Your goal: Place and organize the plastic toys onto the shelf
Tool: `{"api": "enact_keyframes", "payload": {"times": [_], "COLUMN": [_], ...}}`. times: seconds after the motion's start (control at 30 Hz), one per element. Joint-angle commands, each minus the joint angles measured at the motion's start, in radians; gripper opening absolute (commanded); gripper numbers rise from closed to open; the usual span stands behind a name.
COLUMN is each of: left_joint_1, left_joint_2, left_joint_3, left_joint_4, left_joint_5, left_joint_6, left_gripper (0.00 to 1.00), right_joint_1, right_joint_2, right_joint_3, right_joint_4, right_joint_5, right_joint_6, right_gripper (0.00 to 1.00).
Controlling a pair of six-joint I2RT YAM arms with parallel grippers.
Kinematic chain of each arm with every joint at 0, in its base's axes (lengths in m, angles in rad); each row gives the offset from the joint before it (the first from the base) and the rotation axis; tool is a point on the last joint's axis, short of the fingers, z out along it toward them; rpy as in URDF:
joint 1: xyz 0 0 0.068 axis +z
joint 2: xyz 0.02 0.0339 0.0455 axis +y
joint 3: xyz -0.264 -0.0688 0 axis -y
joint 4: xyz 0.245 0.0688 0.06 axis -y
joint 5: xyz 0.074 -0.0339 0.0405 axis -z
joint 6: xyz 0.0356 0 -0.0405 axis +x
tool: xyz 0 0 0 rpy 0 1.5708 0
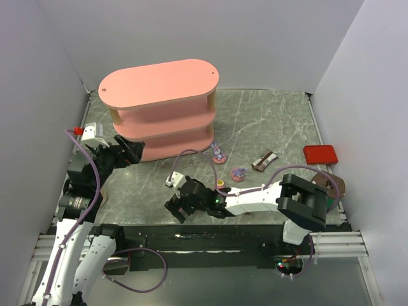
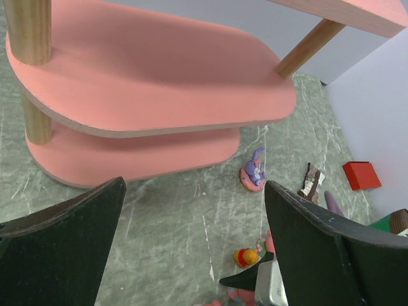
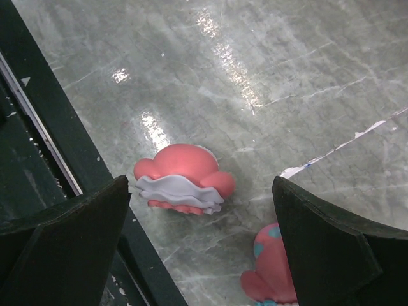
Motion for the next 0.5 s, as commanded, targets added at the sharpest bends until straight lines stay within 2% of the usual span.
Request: {"api": "enact_keyframes", "payload": {"times": [0.0,0.37,0.43,0.47], "left_joint_1": [0.0,0.0,0.0,0.0], "left_joint_2": [-0.008,-0.015,-0.017,-0.019], "left_joint_3": [0.002,0.001,0.001,-0.001], "left_joint_4": [0.037,0.032,0.032,0.032], "left_joint_5": [-0.004,-0.009,-0.01,-0.01], "left_joint_6": [0.009,0.009,0.009,0.011], "left_gripper": [0.96,0.96,0.96,0.96], "right_joint_1": [0.01,0.016,0.016,0.014], "right_joint_2": [0.026,0.063,0.064,0.067], "right_joint_3": [0.045,0.046,0.046,0.051], "right_joint_4": [0.061,0.091,0.088,0.085], "right_joint_5": [0.025,0.054,0.059,0.06], "right_joint_6": [0.026,0.062,0.069,0.074], "right_gripper": [1.0,0.97,0.94,0.89]}}
